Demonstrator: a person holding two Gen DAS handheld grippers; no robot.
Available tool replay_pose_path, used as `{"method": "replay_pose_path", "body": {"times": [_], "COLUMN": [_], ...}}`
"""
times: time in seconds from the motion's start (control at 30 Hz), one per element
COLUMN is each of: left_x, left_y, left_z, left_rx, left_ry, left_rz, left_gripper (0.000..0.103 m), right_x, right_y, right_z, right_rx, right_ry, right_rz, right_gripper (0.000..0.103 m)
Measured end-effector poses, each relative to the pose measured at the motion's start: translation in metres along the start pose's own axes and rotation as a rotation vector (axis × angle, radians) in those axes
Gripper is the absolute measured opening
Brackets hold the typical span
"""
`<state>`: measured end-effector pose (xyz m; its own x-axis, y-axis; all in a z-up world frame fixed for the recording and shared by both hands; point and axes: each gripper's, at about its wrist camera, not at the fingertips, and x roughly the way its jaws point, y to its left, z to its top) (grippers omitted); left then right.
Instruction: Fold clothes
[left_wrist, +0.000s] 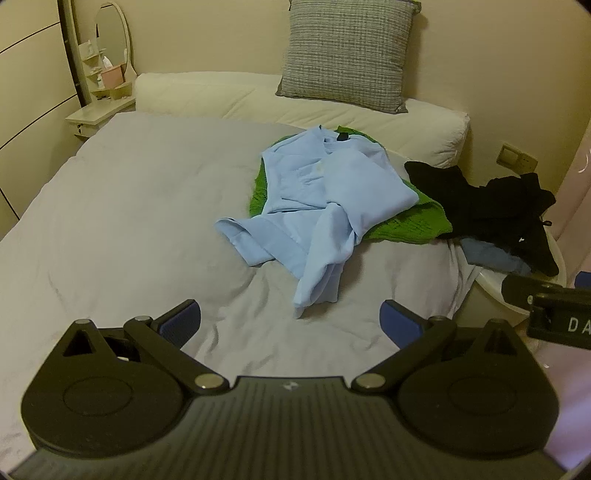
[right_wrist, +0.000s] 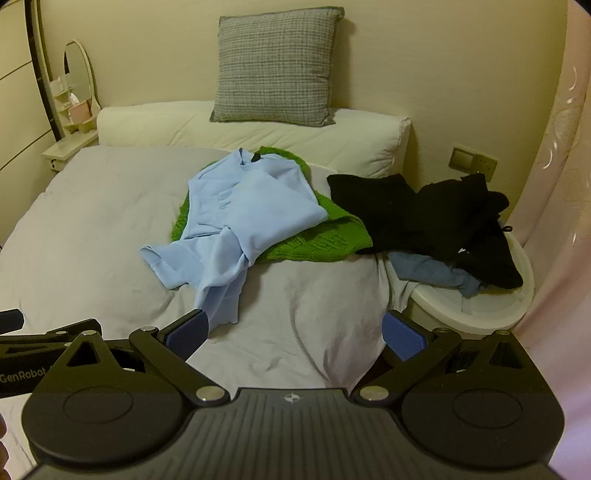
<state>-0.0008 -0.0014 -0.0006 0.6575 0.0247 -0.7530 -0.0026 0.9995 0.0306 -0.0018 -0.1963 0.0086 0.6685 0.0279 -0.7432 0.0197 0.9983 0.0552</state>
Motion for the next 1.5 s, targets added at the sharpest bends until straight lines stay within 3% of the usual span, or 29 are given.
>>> {"method": "replay_pose_path", "body": {"times": [1.5], "left_x": [-0.006], "left_y": [0.020], "left_z": [-0.004], "left_rx": [-0.018], "left_ry": [0.005], "left_rz": [-0.024], "left_gripper": [0.102], "right_x": [-0.004], "right_y": [0.018], "right_z": [0.000], "right_rx": [-0.028], "right_ry": [0.003], "right_rz": [-0.008], "right_gripper": [0.103]}}
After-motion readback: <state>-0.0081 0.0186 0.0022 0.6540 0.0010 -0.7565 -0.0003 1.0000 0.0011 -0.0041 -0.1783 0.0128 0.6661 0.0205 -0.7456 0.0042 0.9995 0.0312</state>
